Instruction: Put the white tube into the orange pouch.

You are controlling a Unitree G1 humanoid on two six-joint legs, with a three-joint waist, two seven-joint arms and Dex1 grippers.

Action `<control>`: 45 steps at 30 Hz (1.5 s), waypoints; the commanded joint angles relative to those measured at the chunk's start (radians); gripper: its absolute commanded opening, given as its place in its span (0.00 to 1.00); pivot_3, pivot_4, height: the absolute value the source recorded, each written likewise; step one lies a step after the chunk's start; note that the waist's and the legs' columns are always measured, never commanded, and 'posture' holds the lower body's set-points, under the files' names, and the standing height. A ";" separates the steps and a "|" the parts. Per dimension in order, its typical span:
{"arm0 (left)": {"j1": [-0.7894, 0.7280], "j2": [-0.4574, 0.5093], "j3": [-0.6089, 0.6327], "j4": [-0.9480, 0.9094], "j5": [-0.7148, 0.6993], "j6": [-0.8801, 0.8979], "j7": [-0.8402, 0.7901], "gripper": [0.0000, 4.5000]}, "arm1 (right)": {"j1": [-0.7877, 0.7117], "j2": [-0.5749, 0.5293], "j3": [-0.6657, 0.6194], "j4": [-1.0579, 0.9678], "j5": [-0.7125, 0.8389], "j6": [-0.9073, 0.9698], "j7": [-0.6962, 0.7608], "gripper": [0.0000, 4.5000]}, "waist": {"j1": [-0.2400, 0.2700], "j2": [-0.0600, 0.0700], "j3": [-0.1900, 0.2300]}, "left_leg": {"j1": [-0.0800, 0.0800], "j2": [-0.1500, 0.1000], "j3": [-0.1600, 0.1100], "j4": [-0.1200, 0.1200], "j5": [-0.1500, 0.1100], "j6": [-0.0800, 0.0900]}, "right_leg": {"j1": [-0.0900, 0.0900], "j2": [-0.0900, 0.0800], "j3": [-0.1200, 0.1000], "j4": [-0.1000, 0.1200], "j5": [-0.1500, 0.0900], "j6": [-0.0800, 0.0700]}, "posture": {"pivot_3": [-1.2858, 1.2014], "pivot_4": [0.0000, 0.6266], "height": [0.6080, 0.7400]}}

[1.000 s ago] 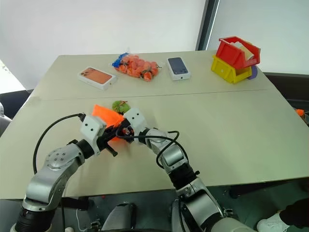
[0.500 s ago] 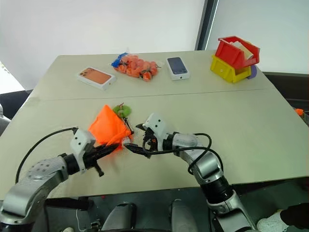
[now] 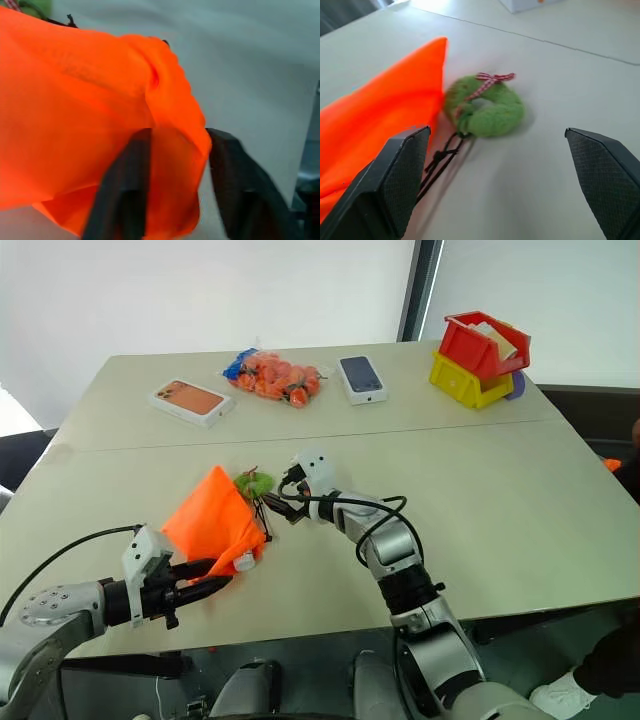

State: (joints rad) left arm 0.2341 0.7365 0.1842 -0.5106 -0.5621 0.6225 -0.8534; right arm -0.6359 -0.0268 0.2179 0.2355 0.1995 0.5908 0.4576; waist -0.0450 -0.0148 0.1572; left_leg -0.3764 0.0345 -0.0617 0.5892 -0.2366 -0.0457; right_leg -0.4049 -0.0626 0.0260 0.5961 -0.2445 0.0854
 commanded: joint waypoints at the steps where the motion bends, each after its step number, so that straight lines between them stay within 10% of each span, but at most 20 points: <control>1: -0.014 -0.001 0.043 0.006 0.007 -0.030 0.022 0.85 | -0.065 0.047 -0.029 0.064 -0.004 -0.048 -0.027 1.00 | 0.000 0.000 0.000 | 0.000 0.000 0.000 0.000 0.000 0.000 | 0.000 0.000 0.000 0.000 0.000 0.000 | 0.52 0.24 1.00; 10: -0.048 -0.040 0.113 -0.002 -0.094 -0.021 0.026 0.85 | -0.202 0.152 -0.045 0.389 -0.063 -0.187 -0.085 1.00 | -0.003 0.002 0.001 | 0.001 0.000 0.000 0.000 0.000 0.000 | 0.001 0.000 0.000 0.001 0.000 0.000 | 0.52 0.24 1.00; 13: -0.050 -0.045 0.117 -0.014 -0.119 -0.010 0.036 0.85 | -0.228 0.167 -0.059 0.471 -0.080 -0.234 -0.104 0.81 | -0.002 0.002 0.001 | 0.000 0.000 0.000 0.000 0.000 0.000 | 0.002 0.001 0.000 0.001 0.000 0.000 | 0.52 0.24 1.00; 20: -0.061 -0.047 0.099 -0.006 -0.108 -0.024 0.057 0.85 | -0.198 0.148 -0.078 0.461 -0.090 -0.268 -0.102 0.01 | -0.002 0.003 0.002 | 0.001 0.000 0.000 0.000 0.000 0.000 | 0.001 0.001 0.000 0.002 0.000 0.000 | 0.52 0.24 1.00; 33: -0.256 -0.124 0.076 0.100 -0.143 -0.004 0.121 0.85 | 0.226 -0.025 -0.243 -0.319 0.139 -0.048 -0.052 0.01 | 0.002 0.000 0.000 | 0.002 0.000 -0.001 0.001 0.000 0.000 | 0.007 0.002 0.000 0.002 0.000 0.001 | 0.52 0.24 1.00; 45: -0.633 -0.145 -0.026 0.540 -0.161 0.054 -0.081 0.99 | 0.315 -0.082 -0.330 -0.567 0.306 0.061 -0.080 0.00 | 0.002 0.000 0.000 | 0.001 0.000 -0.003 0.003 0.000 0.000 | 0.009 0.003 -0.001 0.000 -0.002 0.003 | 0.52 0.24 1.00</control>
State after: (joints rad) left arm -0.3708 0.5789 0.1774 0.0026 -0.7213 0.6711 -0.8805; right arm -0.3085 -0.1048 -0.1060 -0.2883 0.4861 0.6594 0.3833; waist -0.0433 -0.0149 0.1571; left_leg -0.3753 0.0340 -0.0645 0.5923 -0.2364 -0.0456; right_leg -0.3966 -0.0601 0.0253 0.5961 -0.2455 0.0876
